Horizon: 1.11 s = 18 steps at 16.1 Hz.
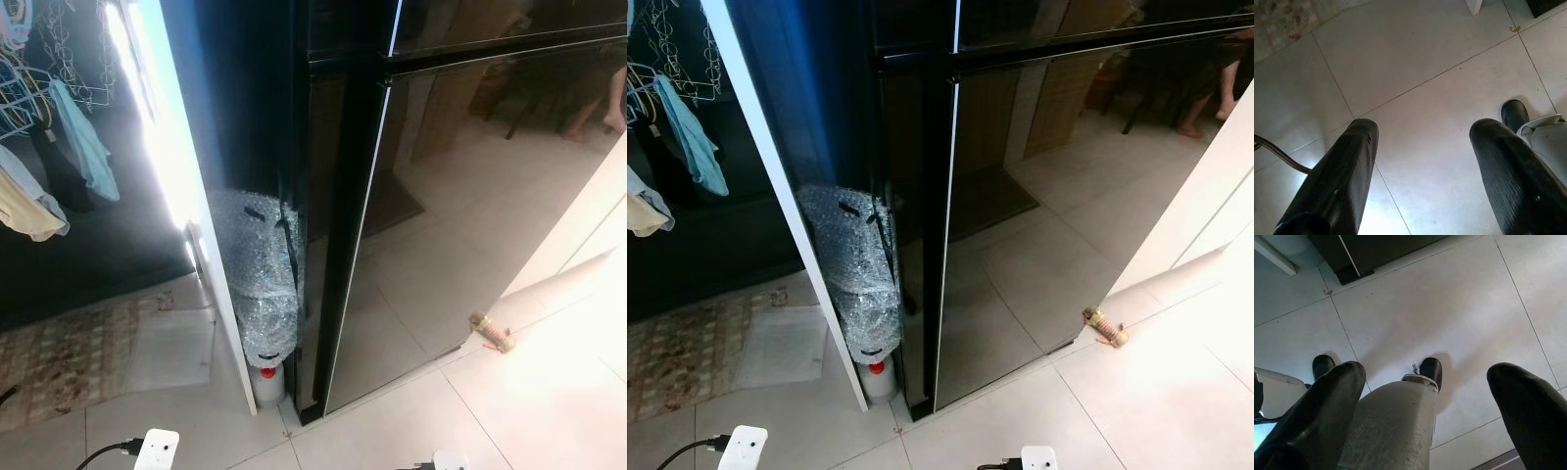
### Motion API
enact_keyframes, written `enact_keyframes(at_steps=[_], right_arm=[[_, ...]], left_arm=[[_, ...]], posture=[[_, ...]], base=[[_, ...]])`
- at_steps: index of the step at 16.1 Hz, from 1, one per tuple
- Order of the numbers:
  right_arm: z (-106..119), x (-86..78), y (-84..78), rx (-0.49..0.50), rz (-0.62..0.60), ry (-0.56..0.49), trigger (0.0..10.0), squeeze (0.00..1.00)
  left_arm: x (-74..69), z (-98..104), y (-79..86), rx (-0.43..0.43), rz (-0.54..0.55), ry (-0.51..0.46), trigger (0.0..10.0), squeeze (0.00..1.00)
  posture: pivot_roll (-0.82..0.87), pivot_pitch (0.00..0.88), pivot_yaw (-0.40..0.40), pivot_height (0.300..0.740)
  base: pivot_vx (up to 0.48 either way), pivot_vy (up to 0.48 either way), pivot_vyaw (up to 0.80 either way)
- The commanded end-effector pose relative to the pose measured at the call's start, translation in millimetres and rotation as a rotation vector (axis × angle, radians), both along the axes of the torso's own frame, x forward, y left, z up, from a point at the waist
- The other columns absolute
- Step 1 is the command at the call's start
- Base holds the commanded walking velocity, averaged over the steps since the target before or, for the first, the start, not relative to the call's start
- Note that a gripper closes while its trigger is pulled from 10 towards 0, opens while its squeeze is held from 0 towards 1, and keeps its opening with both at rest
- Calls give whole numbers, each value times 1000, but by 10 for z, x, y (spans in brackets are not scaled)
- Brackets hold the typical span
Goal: Restocking fridge
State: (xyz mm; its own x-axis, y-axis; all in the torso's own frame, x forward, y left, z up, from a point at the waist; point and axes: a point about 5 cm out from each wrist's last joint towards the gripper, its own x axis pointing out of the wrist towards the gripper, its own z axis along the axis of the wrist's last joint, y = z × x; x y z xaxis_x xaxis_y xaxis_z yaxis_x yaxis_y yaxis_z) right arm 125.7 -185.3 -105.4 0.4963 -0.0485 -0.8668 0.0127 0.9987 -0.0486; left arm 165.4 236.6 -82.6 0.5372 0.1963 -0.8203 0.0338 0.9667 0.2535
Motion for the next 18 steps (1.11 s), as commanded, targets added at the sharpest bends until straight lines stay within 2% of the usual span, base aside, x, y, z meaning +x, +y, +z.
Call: enact_keyframes(at_steps=[1, 18], right_arm=[[-31, -81, 14, 10, -7, 37, 10000, 0], [-33, -91, 1, 10, -8, 41, 10000, 0]], left_arm=[[-22, -13, -3, -4, 2, 13, 10000, 0], [-31, -19, -16, -13, 5, 15, 10000, 0]], posture=[[-100, 0, 36, 740], [-97, 0, 30, 740]], base=[[0, 296, 0], [0, 298, 0]])
